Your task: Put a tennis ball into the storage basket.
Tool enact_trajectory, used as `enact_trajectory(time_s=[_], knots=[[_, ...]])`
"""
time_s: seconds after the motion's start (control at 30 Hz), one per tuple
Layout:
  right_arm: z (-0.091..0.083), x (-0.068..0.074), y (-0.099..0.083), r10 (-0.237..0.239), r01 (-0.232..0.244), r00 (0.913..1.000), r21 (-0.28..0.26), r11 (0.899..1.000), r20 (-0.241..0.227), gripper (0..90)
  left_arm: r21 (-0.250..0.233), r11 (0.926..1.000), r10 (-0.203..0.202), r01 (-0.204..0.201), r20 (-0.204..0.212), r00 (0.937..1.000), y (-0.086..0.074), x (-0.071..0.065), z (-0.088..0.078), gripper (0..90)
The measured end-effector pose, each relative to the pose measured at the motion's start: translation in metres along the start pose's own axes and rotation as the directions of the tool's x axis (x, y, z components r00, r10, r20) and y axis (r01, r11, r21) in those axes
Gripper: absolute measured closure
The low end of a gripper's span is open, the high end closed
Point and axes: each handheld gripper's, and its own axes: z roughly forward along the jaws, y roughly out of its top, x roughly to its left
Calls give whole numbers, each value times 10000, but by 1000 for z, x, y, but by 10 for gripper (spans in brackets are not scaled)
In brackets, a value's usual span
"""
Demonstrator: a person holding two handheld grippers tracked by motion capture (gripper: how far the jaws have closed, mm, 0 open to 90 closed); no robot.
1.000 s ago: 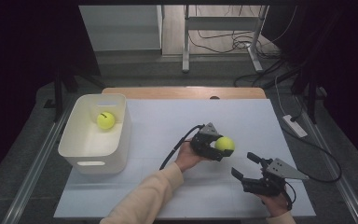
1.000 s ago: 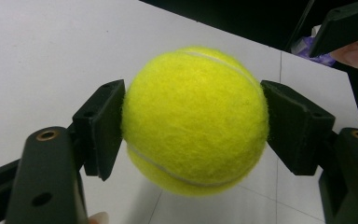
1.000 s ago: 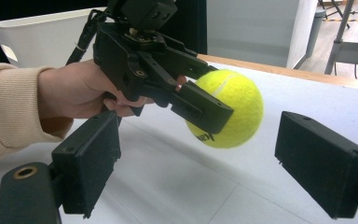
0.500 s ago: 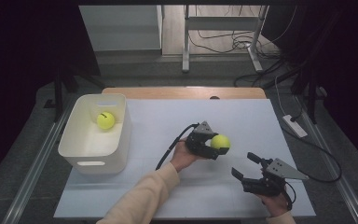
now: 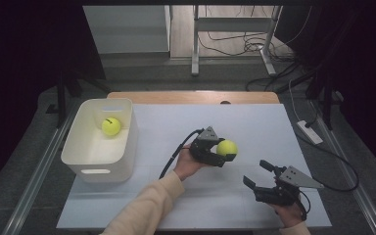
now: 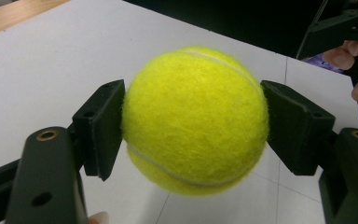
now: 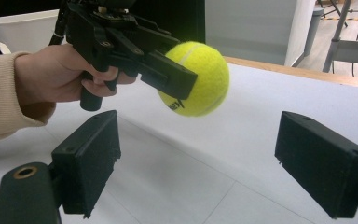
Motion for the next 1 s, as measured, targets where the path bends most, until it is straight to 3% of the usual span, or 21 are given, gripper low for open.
enact_trajectory(time_s=[0.2,1.0], knots=[[0,0,0,-15,15,10000,12,10000,18,138,-219,9997,-116,118,70,9999,2,-1,-7,270],[1,0,-1,-51,51,10000,58,10000,39,138,-659,9978,-110,80,-448,9989,3,-2,-35,270]])
